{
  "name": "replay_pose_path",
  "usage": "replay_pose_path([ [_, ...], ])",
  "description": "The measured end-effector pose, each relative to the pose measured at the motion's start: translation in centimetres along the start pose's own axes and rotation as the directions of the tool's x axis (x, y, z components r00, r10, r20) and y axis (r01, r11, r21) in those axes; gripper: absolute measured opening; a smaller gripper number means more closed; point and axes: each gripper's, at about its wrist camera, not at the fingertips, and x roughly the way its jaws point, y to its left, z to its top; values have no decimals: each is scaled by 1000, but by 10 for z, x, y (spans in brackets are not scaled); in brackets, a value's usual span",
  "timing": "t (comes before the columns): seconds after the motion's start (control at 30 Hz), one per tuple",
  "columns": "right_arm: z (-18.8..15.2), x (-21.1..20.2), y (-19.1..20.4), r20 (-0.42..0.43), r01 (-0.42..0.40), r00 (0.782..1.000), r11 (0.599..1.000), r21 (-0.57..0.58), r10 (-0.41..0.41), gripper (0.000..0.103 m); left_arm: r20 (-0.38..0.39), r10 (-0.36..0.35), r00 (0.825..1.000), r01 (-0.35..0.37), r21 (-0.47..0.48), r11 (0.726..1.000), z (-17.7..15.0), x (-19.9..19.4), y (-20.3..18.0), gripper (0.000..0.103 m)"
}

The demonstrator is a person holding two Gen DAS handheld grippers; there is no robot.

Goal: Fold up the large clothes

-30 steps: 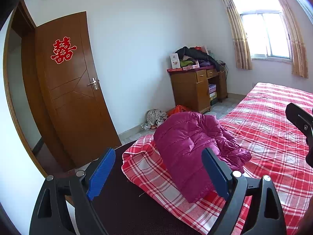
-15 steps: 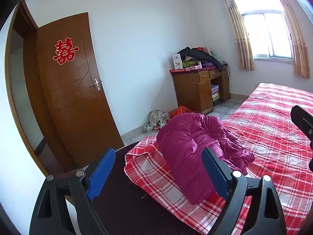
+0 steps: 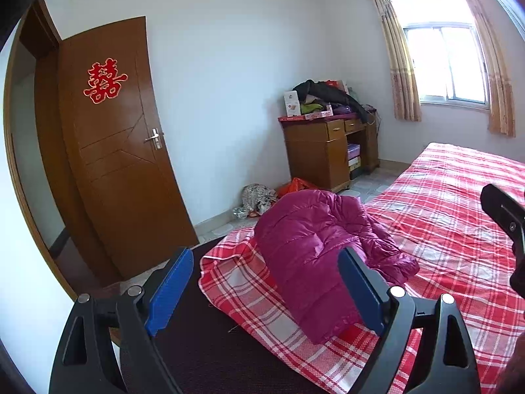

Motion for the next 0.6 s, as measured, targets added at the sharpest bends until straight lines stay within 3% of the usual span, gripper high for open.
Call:
replay_pose_path([
  [0.6, -5, 8, -8, -37, 7, 999, 1000, 26, -6, 103, -77, 0, 997, 1, 12, 1000, -6, 21, -4, 91],
])
